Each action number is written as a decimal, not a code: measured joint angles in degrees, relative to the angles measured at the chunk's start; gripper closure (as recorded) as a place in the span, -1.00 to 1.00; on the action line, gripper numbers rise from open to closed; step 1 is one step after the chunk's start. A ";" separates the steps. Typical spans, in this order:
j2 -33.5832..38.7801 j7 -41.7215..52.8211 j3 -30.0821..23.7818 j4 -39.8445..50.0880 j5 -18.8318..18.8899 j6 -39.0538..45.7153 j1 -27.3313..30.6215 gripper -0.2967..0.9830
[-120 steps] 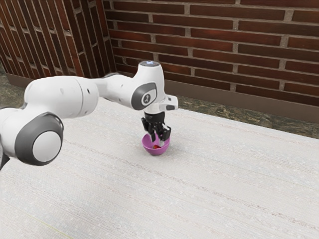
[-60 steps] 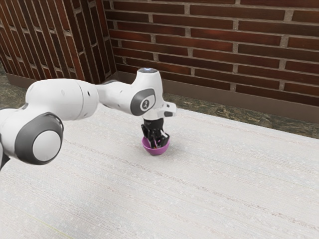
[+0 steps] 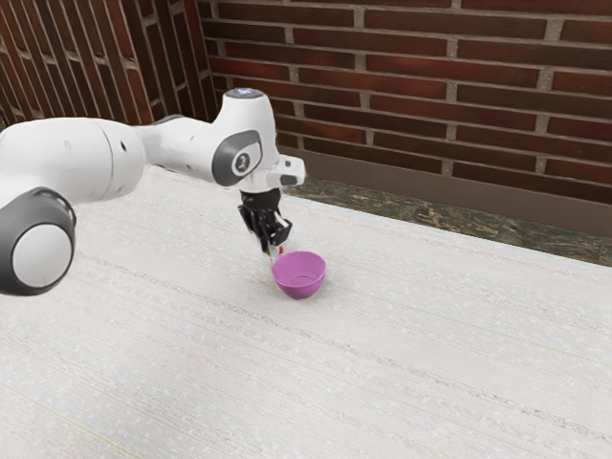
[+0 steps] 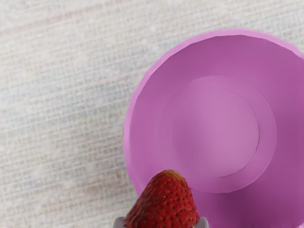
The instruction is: Take strawberry from the bowl
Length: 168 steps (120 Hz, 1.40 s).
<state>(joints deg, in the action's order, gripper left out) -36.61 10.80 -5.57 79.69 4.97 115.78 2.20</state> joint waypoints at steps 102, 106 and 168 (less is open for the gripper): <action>-9.56 0.89 -0.33 -10.84 -1.69 0.08 -17.04 0.43; -10.31 0.91 -0.32 -10.98 -1.82 0.30 -17.06 0.43; -8.83 1.49 -0.19 -7.86 -2.70 1.33 -16.60 -0.31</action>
<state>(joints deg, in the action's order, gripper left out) -45.43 12.30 -5.76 71.83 2.27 117.11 -14.40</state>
